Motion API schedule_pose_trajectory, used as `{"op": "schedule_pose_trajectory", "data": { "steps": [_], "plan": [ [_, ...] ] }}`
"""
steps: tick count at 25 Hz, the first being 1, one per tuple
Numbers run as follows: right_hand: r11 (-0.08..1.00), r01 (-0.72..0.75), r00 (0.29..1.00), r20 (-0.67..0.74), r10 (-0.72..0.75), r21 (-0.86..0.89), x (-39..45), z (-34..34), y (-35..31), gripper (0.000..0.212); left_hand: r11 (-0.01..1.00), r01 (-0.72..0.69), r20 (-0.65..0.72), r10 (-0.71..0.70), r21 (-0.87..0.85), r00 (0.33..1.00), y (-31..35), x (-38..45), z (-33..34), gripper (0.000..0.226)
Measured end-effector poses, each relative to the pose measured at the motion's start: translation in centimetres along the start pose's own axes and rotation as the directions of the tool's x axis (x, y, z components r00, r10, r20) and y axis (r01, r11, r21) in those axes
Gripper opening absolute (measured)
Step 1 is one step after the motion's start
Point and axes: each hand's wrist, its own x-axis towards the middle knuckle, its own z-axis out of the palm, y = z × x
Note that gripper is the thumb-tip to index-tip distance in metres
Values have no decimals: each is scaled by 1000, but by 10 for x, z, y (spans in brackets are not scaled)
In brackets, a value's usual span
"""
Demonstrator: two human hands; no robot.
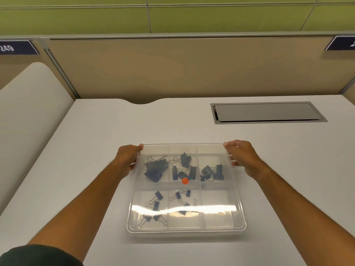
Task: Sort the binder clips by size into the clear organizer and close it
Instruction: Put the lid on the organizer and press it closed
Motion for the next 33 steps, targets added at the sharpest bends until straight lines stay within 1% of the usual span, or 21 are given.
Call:
{"op": "schedule_pose_trajectory", "data": {
  "steps": [4, 8, 11, 13, 15, 17, 18, 19, 21, 23, 25, 27, 31, 33],
  "plan": [
    [996, -81, 993, -87, 83, 34, 27, 16, 3, 36, 998, -37, -75, 41, 56, 996, -2, 1, 9, 32],
    [994, -111, 990, -88, 112, 15, 32, 19, 8, 42, 989, -85, -146, 103, 124, 984, -9, 3, 18, 32],
    [996, -90, 992, -83, 91, 14, 33, 22, 11, 44, 989, -115, -181, 131, 95, 975, -16, 4, 20, 34],
    [997, -78, 992, -103, 77, -8, 35, 23, 8, 42, 987, -134, -202, 150, 93, 968, -17, 2, 22, 33],
    [995, -45, 989, -144, 32, -84, 36, 24, 4, 37, 977, -163, -221, 190, 135, 957, -18, 2, 23, 31],
    [983, 22, 987, -153, -50, -182, 38, 28, -2, 36, 969, -183, -230, 219, 166, 948, -13, -2, 23, 30],
    [974, 53, 989, -124, -82, -221, 38, 32, -6, 37, 963, -192, -226, 234, 191, 946, -9, -2, 23, 30],
    [962, 77, 992, -81, -102, -263, 38, 38, -10, 43, 951, -205, -209, 254, 231, 945, -4, -1, 23, 32],
    [914, 98, 994, -6, -110, -394, 38, 54, -17, 56, 908, -226, -129, 286, 352, 949, 4, 1, 28, 46],
    [843, 79, 996, 19, -82, -531, 36, 68, -22, 63, 843, -221, -53, 282, 490, 958, 7, 2, 36, 64],
    [793, 43, 999, 14, -43, -608, 37, 75, -23, 72, 789, -202, -27, 266, 581, 963, 5, 3, 40, 70],
    [778, 30, 999, 9, -31, -627, 39, 76, -22, 76, 776, -193, -28, 262, 601, 965, 3, 3, 40, 73],
    [768, 51, 998, 3, -64, -639, 38, 76, -19, 72, 767, -201, -44, 286, 609, 957, 1, 2, 41, 70],
    [760, 57, 997, -1, -76, -648, 36, 76, -18, 70, 766, -203, -38, 284, 610, 958, -1, 2, 41, 79]
  ]
}}
